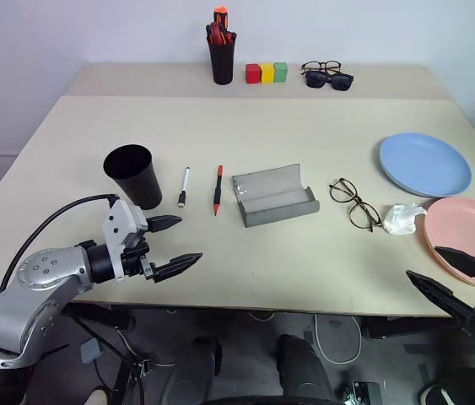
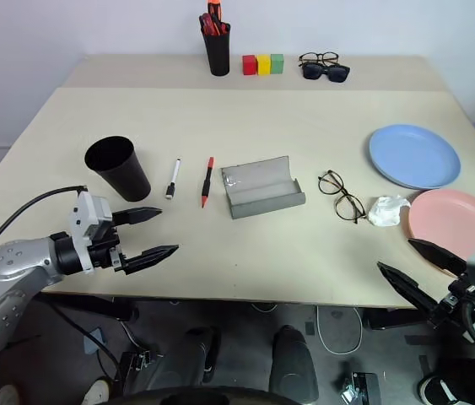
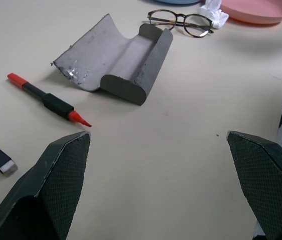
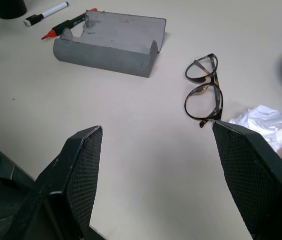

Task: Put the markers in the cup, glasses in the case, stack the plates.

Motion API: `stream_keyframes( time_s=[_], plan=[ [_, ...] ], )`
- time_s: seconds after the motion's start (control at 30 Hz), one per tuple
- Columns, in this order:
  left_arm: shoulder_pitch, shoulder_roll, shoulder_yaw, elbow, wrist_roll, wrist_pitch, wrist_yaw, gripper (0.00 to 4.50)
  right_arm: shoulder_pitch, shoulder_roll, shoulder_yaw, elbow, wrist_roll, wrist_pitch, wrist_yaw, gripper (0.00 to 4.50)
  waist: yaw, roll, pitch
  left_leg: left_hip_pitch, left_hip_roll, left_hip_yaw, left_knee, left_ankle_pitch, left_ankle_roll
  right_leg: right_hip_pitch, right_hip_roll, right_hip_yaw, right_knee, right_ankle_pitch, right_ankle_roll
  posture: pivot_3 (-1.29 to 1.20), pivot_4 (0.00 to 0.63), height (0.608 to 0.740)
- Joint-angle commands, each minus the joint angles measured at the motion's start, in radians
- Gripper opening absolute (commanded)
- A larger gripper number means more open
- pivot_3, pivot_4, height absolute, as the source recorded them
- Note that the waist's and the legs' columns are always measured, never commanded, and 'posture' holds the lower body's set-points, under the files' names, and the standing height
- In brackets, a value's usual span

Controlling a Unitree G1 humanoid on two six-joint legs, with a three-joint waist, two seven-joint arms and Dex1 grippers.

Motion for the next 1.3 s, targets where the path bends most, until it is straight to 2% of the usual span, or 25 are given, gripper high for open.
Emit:
stream_keyframes(
  time_s=[0.03,0.63,0.9,1.1,1.3],
  plan=[
    [0.005,0.007,0.019,-0.02,0.002,-0.02,-0.001,4.5,-0.013,-0.006,-0.018,-0.026,-0.002,-0.004,-0.006,3.56,-0.001,0.0,0.0,0.0,0.0,0.0,0.0,0.0,0.0,0.0,0.0,0.0,0.0,0.0,0.0,0.0,0.15,0.739],
    [0.007,-0.03,-0.014,-0.022,0.026,-0.041,0.042,4.5,-0.054,-0.013,-0.006,-0.016,-0.02,0.001,-0.002,3.56,0.0,0.0,0.0,0.0,0.0,0.0,0.0,0.0,0.0,0.0,0.0,0.0,0.0,0.0,0.0,0.0,0.15,0.739],
    [0.052,-0.104,-0.06,0.065,0.153,-0.214,0.054,4.5,-0.083,0.025,0.027,-0.01,-0.073,-0.035,-0.023,3.56,0.0,0.0,0.0,0.001,0.0,0.001,0.0,0.0,0.0,0.0,0.0,0.0,0.0,0.001,-0.002,0.0,0.15,0.739],
    [0.074,-0.117,-0.064,0.086,0.192,-0.26,0.051,4.5,-0.08,0.041,0.038,0.002,-0.101,-0.067,-0.019,3.56,0.001,0.0,0.0,0.001,0.0,0.001,0.0,0.0,0.0,0.0,0.0,0.0,0.0,0.001,-0.001,0.0,0.15,0.739],
    [-0.023,-0.172,-0.036,0.063,0.091,-0.095,0.154,4.5,-0.131,0.033,0.08,0.024,-0.111,-0.09,-0.01,3.56,0.001,-0.001,-0.001,0.001,0.0,0.0,0.001,0.0,0.0,0.001,0.0,0.0,0.001,0.0,0.0,0.0,0.15,0.739]
  ],
)
